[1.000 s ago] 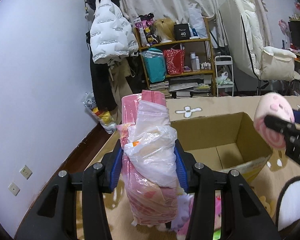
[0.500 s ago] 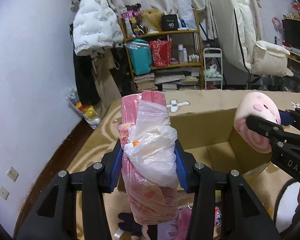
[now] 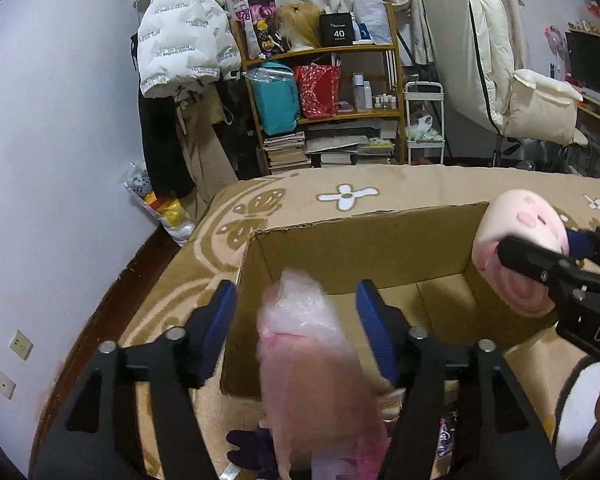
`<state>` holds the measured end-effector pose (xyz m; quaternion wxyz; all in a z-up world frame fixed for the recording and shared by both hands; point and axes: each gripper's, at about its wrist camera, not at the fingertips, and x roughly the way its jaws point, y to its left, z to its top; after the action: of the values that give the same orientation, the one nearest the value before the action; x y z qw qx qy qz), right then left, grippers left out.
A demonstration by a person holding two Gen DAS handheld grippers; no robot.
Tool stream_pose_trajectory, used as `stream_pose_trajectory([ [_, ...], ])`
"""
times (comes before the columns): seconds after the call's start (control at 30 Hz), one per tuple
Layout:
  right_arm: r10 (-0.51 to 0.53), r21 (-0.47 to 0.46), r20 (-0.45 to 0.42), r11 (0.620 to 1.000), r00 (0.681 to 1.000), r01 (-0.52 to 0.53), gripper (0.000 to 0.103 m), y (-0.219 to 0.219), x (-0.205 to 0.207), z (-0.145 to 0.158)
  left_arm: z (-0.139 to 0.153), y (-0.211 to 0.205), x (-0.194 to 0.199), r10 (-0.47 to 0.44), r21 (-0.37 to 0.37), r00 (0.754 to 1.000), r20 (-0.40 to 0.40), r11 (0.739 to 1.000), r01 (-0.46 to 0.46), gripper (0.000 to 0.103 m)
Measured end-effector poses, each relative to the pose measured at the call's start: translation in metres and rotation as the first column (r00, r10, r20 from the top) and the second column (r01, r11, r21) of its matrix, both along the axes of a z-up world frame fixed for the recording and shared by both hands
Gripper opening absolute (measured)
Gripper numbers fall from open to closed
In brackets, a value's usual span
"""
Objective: Organize soft objects
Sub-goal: 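Release the tissue pack and marshmallow plush into the box with both tools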
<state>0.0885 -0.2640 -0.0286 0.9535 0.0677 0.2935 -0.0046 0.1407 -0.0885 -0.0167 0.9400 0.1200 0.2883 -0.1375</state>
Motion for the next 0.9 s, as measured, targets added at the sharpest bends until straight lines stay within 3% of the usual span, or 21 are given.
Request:
stream_pose_trajectory([
  [0.13, 0.014, 0.025, -0.017, 1.0, 1.0, -0.014, 0.053, -0.002, -0.001, -0.004, 0.001, 0.004, 0.0, 0.01, -0.01, 1.0, -0.004, 1.0, -0.01, 0.078],
  [0.2, 0.023, 0.023, -0.019, 0.999, 1.0, -0.023, 0.056, 0.0, -0.002, -0.005, 0.002, 0.005, -0.001, 0.015, -0.004, 1.0, -0.005, 1.0, -0.015, 0.09],
  [0.3, 0.026, 0.005, -0.019, 1.0, 0.999, -0.026, 0.061, 0.004, -0.004, -0.005, 0.005, 0.008, -0.003, 0.027, 0.004, 1.0, 0.007, 1.0, -0.027, 0.093],
  [0.37, 0.02, -0.01, -0.021, 1.0, 1.0, -0.021, 0.078, 0.007, -0.005, -0.005, 0.007, 0.01, -0.003, 0.046, 0.015, 0.999, 0.006, 0.999, -0.046, 0.093],
  [0.57, 0.01, -0.012, 0.009, 1.0, 1.0, -0.01, 0.103, 0.013, -0.019, 0.003, 0.019, 0.023, -0.009, 0.099, 0.014, 0.994, 0.038, 0.995, -0.1, 0.101],
  [0.8, -0.026, 0.038, -0.026, 0.999, 0.999, 0.027, 0.103, 0.008, -0.038, 0.007, 0.028, 0.038, -0.029, 0.134, -0.012, 0.99, 0.039, 0.991, -0.134, 0.102],
  [0.9, -0.032, 0.045, -0.037, 0.998, 0.999, 0.033, 0.103, 0.007, -0.047, 0.006, 0.03, 0.038, -0.042, 0.138, 0.011, 0.989, 0.051, 0.99, -0.138, 0.102],
])
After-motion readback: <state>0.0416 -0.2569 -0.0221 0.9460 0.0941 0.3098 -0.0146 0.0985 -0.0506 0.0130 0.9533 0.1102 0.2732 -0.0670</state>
